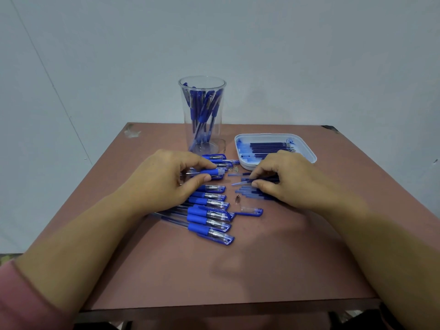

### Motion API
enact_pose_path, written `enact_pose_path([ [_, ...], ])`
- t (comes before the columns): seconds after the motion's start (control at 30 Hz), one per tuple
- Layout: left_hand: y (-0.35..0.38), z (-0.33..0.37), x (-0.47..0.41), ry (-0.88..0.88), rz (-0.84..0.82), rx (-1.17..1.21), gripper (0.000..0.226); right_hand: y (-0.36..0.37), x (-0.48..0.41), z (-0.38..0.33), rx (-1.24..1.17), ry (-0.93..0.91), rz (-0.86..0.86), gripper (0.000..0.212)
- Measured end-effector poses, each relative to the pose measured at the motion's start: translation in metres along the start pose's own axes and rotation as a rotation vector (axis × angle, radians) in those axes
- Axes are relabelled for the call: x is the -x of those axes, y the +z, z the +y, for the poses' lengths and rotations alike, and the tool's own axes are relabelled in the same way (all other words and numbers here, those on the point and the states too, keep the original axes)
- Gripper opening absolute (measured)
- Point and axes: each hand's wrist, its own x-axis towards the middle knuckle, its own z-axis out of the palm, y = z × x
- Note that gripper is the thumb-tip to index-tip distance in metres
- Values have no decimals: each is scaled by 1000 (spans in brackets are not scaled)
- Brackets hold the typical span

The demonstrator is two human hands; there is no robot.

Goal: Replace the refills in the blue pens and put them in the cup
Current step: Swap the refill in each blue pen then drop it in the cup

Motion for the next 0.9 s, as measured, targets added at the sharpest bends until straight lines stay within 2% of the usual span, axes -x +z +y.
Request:
enact_pose_path([
  [0.2, 0, 1, 0, 8, 2, -15, 23, -2, 0, 0, 66, -26, -34, 15],
  [0.33, -1, 1, -1, -1, 6, -12, 27, -7, -3, 9, -23, -36, 51, 16],
  [0.47, 0, 1, -1, -15, 0, 6, 29, -30, -8, 19, -43, 71, 128, 18],
  [0.6, 3, 2, -1, -3, 5, 7, 26, -42, -16, 31, -72, 196, 44, 23],
  [0.9, 3, 4, -1, 21, -15, -13, 22, -27, -53, 57, 47, 232, -207, 36],
])
